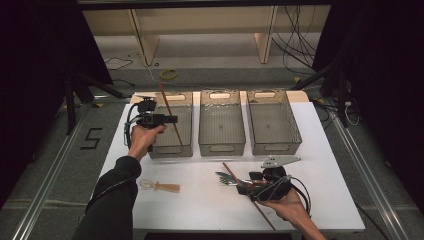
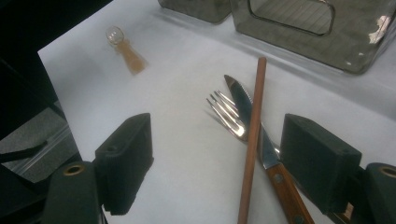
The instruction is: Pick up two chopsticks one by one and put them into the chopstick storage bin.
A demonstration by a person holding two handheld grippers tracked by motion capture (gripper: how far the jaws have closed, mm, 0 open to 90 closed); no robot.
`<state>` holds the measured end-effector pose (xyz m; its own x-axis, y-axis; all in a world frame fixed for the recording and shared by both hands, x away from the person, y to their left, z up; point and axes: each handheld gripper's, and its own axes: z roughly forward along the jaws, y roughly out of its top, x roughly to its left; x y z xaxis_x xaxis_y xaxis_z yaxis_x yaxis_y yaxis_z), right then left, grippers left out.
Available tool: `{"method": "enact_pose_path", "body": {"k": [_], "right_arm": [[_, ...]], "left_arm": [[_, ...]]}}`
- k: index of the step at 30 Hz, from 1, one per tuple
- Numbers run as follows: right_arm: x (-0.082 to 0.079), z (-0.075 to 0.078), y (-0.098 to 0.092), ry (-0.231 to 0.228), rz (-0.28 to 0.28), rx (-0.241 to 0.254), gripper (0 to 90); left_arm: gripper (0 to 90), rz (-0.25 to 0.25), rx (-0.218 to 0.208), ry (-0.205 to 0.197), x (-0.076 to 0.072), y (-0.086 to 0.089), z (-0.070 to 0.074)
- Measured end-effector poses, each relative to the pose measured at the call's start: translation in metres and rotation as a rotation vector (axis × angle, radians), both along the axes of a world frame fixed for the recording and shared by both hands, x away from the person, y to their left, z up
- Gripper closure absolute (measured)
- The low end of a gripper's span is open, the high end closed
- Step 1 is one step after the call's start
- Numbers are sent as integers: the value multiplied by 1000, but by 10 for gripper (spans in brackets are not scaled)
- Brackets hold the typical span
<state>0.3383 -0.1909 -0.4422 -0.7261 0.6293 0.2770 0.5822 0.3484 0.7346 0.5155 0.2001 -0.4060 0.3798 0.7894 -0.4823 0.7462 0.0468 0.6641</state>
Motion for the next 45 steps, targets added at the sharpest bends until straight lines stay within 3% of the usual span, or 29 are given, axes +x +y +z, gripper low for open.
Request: {"method": "enact_pose_path", "body": {"k": [10, 19, 23, 32, 35, 45], "right_arm": [[0, 0, 0, 0, 0, 2, 264], [0, 0, -1, 2, -3, 8, 263], [0, 1, -1, 1, -2, 6, 264], [0, 0, -1, 7, -27, -40, 286], [1, 0, -2, 24, -33, -67, 335], [0, -8, 1, 84, -22, -154, 494]], "left_arm": [[803, 9, 39, 16, 2, -4, -4], [558, 67, 60, 53, 3, -1, -5], [479, 59, 56, 56, -1, 3, -2], [295, -48, 0, -48, -30, 0, 15], [271, -74, 8, -86, -45, -1, 18], [240, -118, -24, -169, -93, 1, 11]]}}
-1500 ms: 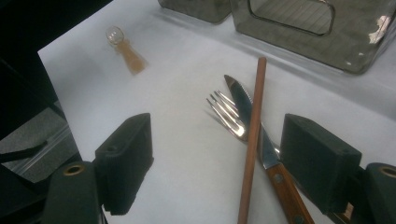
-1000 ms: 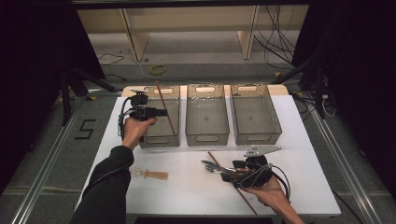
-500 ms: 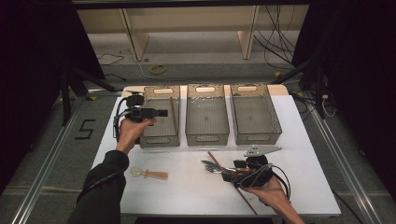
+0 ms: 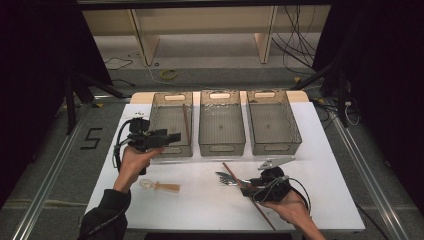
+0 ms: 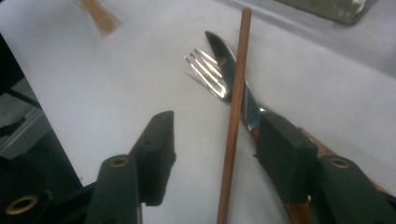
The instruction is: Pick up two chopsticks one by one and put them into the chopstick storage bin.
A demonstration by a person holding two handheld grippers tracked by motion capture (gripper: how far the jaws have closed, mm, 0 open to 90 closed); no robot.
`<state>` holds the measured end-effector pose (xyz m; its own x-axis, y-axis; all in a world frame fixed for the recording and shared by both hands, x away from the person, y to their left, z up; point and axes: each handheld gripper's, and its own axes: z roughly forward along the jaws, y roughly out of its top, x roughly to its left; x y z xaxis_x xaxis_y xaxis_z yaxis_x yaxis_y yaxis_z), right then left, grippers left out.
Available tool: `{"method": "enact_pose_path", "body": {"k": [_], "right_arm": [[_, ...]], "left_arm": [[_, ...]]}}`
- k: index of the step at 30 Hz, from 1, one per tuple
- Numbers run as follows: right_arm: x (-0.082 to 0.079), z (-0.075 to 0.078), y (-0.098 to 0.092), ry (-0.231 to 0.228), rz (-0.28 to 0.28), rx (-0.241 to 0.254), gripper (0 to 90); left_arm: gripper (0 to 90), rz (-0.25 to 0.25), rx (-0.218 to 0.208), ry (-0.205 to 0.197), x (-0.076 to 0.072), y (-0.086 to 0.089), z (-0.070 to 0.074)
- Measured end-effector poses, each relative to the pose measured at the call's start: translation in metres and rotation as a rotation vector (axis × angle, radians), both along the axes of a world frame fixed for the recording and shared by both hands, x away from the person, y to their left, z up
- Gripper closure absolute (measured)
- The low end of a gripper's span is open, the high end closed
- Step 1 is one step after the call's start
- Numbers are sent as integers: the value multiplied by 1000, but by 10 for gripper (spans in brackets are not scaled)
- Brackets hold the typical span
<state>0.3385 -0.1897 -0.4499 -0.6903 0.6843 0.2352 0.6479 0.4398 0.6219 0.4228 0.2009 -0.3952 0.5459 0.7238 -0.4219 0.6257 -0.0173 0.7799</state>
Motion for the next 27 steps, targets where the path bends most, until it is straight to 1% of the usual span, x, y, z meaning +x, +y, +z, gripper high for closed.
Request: {"method": "enact_pose_path", "body": {"k": [1, 3, 6, 9, 12, 16, 18, 24, 27], "right_arm": [[0, -1, 0, 6, 2, -8, 507], [-1, -3, 0, 11, -1, -24, 526], [-3, -6, -1, 28, -4, -41, 561], [-3, -10, -3, 41, -12, -60, 591], [-4, -12, -3, 44, -13, -75, 612], [-5, -15, -2, 47, -11, -88, 637], [-5, -17, -1, 49, -9, -95, 653], [-6, -21, 0, 59, -9, -113, 701], [-6, -22, 0, 58, -11, -121, 719]], "left_arm": [[235, -6, 10, -6, -3, 0, 0], [237, -13, 4, -25, -10, 0, 0], [226, -26, 14, -37, -18, -1, -1], [218, -33, 7, -51, -26, -3, -6], [207, -43, 34, -72, -32, -7, -11], [202, -49, 15, -75, -39, -10, -17], [200, -52, 19, -81, -42, -12, -20], [198, -54, 14, -63, -49, -14, -28], [197, -53, 18, -63, -53, -13, -31]]}}
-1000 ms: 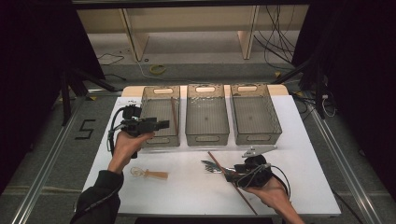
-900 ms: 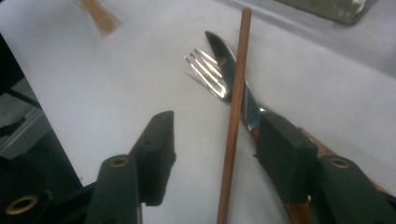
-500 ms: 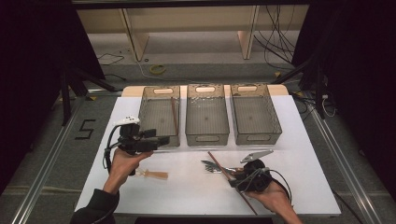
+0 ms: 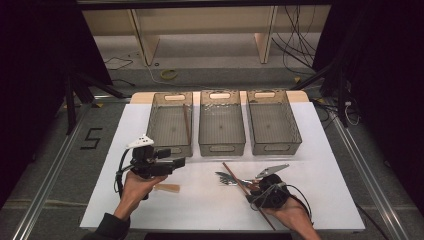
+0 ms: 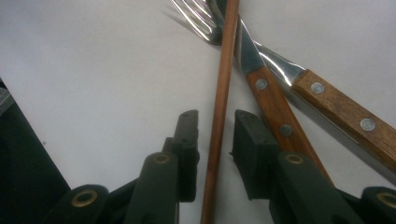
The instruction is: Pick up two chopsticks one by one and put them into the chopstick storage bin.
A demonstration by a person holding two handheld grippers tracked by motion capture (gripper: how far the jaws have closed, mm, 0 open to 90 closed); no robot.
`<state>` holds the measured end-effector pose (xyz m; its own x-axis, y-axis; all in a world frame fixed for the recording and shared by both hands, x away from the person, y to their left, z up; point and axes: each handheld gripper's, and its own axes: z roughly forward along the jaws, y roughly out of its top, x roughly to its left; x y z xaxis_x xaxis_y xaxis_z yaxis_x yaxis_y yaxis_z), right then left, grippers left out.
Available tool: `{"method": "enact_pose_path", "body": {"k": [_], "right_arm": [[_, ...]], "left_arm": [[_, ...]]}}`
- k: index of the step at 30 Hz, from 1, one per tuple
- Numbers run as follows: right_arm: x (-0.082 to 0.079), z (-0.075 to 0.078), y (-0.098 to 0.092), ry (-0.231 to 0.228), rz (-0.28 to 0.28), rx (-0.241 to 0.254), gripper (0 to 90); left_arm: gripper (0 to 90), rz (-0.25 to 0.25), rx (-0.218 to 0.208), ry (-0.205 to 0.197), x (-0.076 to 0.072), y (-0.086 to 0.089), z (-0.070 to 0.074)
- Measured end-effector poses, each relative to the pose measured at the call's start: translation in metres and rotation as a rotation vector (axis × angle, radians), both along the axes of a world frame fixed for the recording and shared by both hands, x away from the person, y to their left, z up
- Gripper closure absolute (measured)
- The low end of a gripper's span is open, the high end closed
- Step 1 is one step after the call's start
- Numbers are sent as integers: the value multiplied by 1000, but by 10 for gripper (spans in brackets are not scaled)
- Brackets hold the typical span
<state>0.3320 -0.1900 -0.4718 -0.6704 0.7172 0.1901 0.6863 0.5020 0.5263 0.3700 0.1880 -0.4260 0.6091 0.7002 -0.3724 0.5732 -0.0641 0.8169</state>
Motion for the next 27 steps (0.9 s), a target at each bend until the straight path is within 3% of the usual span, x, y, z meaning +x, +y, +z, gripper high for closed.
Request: {"method": "enact_pose_path", "body": {"k": [6, 19, 27], "right_arm": [[0, -3, 2, 5, 2, -19, 728], [0, -3, 4, -19, -6, -72, 841], [1, -3, 3, -18, -6, -61, 853]], "left_arm": [[197, 3, 0, 17, -2, 1, -7], [197, -4, 2, 22, -4, -1, -9], [200, -8, 0, 29, -3, -1, -11]]}}
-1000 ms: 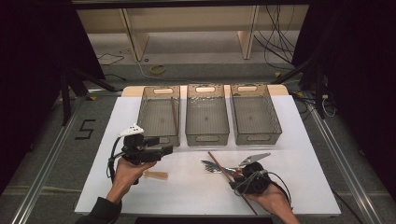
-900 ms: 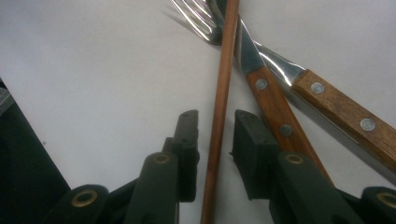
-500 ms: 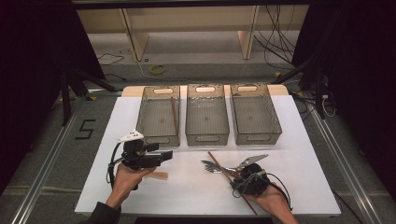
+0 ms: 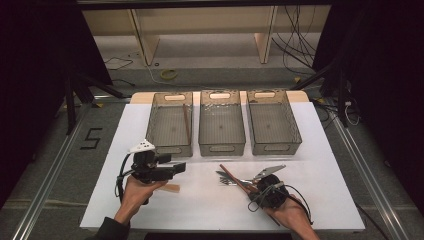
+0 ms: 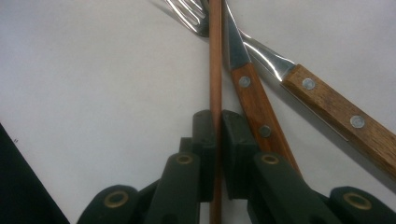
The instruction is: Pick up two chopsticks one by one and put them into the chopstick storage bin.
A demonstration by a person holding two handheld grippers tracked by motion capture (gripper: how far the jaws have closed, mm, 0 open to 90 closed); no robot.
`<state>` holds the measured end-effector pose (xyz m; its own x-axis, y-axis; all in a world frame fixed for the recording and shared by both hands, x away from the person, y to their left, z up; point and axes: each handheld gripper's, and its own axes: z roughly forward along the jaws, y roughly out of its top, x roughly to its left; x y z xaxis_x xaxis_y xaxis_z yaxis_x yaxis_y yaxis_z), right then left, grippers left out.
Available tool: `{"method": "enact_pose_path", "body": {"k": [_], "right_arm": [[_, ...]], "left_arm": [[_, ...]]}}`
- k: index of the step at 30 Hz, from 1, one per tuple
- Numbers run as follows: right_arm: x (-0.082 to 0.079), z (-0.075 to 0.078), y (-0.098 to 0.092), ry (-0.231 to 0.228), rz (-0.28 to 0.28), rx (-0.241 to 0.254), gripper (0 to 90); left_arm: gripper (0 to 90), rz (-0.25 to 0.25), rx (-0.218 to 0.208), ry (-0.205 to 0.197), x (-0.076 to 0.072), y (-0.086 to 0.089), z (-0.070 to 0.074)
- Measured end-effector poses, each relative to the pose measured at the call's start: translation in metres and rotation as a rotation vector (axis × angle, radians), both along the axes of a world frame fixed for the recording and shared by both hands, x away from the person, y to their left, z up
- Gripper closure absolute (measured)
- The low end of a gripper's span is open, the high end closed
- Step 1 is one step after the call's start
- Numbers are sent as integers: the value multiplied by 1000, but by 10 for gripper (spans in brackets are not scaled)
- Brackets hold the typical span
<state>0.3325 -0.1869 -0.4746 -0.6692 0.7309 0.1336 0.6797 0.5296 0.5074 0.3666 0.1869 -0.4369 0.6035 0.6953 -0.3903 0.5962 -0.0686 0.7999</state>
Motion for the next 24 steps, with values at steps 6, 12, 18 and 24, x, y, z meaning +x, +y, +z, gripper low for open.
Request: {"method": "enact_pose_path", "body": {"k": [6, 12, 18, 24], "right_arm": [[0, 6, -1, -23, 5, 52, 855], [0, 20, 3, -90, 7, 113, 854], [3, 25, 16, -124, 20, 153, 854], [4, 35, 29, -166, 35, 212, 854]], "left_arm": [[200, 0, -7, 14, 0, -1, -2], [202, -10, -26, 34, -1, -9, -3], [203, -18, -49, 50, -3, -18, -4], [211, -40, -60, 56, -4, -31, -4]]}}
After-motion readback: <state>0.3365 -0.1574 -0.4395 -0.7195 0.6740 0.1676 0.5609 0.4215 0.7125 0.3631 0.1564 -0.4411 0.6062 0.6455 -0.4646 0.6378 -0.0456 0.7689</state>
